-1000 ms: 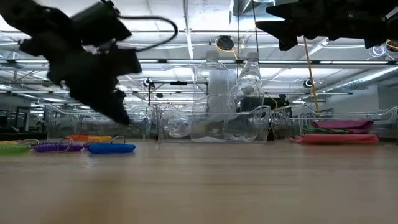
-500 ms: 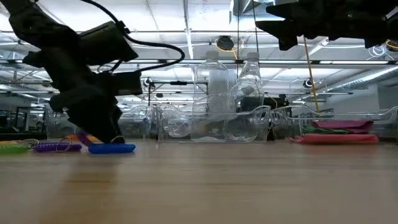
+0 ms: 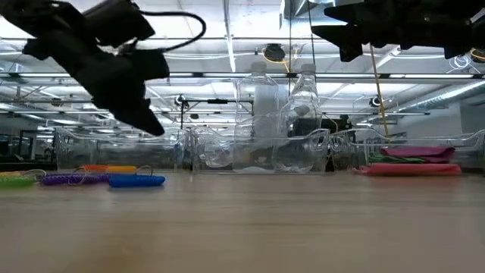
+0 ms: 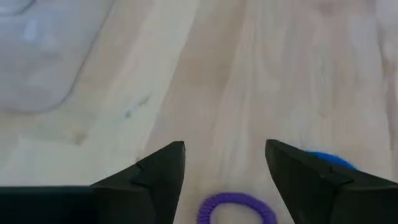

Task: Pick & Place Sports Items
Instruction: Put the top right violet spring keychain into the left transparent bin

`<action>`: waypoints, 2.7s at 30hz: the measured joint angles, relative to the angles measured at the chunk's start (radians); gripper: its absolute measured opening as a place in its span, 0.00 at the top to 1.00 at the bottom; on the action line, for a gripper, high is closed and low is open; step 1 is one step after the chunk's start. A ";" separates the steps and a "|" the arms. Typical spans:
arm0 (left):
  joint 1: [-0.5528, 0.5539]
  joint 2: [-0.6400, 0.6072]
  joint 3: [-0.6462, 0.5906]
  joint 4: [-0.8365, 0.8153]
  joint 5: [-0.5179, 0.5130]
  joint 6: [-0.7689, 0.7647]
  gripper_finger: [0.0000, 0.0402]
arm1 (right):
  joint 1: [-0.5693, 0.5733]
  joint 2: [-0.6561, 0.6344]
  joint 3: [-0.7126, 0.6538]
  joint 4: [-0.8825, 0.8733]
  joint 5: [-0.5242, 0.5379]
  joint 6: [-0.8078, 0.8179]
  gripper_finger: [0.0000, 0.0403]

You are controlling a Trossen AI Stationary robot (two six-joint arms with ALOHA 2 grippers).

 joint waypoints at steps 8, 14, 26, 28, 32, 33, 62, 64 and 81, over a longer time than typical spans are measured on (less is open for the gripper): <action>-0.004 -0.051 -0.005 -0.229 -0.007 -0.079 0.54 | 0.000 0.000 0.000 0.000 0.000 0.000 0.51; -0.004 0.017 -0.035 -0.220 -0.023 -0.133 0.54 | 0.000 0.000 0.000 0.000 0.000 0.000 0.51; -0.005 0.170 -0.034 -0.105 0.026 -0.126 0.54 | 0.000 0.000 0.000 0.001 0.000 0.008 0.51; -0.005 0.186 -0.033 -0.097 0.026 -0.126 0.54 | 0.000 0.000 0.000 0.001 0.000 0.008 0.51; -0.004 0.205 -0.033 -0.096 0.026 -0.126 0.54 | 0.000 0.000 0.000 0.001 0.000 0.008 0.51; -0.003 0.208 -0.033 -0.096 0.026 -0.126 0.54 | 0.000 0.000 0.000 0.001 0.000 0.008 0.51; 0.109 0.136 0.286 -0.371 -0.093 0.204 0.99 | 0.000 0.000 0.000 0.001 0.000 0.017 0.51; 0.119 0.082 0.281 -0.373 -0.090 0.217 0.99 | 0.000 0.000 0.000 0.001 -0.001 0.019 0.51; 0.327 -0.492 0.022 -0.299 -0.541 0.067 0.97 | 0.000 0.000 0.000 0.001 -0.003 0.015 0.51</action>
